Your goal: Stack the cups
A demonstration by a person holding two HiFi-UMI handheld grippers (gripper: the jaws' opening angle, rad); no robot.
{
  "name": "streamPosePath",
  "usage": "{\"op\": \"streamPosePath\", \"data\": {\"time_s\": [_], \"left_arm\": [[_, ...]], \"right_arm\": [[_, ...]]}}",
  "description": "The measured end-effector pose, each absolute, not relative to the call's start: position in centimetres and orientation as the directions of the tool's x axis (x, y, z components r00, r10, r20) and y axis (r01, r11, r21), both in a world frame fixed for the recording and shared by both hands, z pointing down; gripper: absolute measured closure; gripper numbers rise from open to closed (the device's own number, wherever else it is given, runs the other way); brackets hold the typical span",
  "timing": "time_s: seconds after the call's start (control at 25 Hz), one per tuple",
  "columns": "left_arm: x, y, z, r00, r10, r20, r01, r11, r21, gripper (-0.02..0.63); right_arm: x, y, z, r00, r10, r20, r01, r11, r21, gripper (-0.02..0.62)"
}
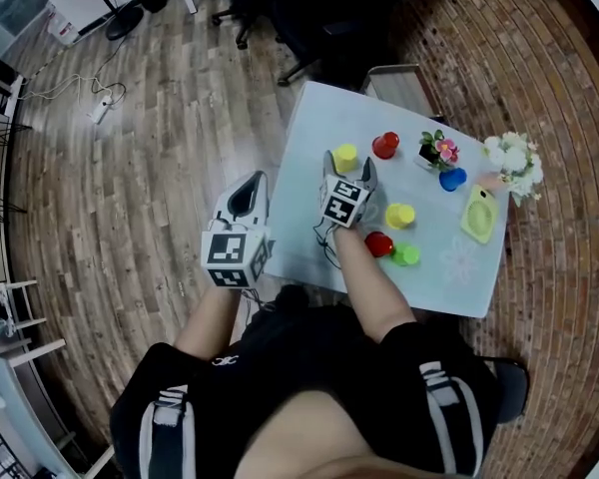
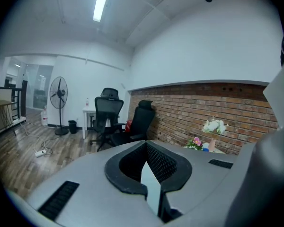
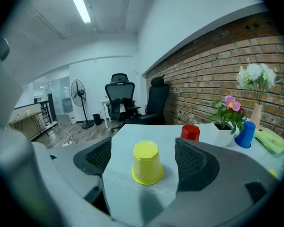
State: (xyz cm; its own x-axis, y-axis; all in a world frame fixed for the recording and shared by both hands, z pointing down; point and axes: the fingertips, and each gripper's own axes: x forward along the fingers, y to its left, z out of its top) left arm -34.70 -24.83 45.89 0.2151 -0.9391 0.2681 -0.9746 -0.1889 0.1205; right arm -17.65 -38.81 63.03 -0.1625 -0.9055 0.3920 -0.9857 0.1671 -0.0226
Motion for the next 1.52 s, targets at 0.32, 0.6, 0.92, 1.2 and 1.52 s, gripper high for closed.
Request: {"op": "streamPosePath", "data": {"time_s": [0.32,0.6,0.92,1.2,1.52], "left_arm": [[-35.9,-26.4,48.6,0.215,-0.925,0.314,-0.975,-0.184,0.127,0.603],[-36.8,-26.5,49.7,0.204,-0.918,0.34,-0.976,-0.165,0.14,0.603],[-36.5,-26.4,49.4,0.206,-0.92,0.332,-0.976,-0.167,0.14,0.603],[-35.9,-25.5,48.0,0.207,-0.93,0.304,-0.976,-0.174,0.134,0.603],[-34.1,-24.1,45.5,0.222,-0.941,0.254,-0.973,-0.198,0.118,0.603]], "right_arm": [[-18.0,-39.5,68.8,-0.152,-0.849,0.507,-0.986,0.166,-0.018,0.198],[-18.3,-40.2,70.2,-0.14,-0.814,0.564,-0.985,0.17,0.001,0.199],[-18.1,-40.2,69.2,-0.112,-0.836,0.537,-0.988,0.15,0.029,0.348],[-19.2,-39.4,64.4,-0.178,-0.862,0.475,-0.979,0.204,0.002,0.348],[-19.8,-37.6,55.3,-0.263,-0.905,0.333,-0.961,0.278,-0.003,0.348]]}}
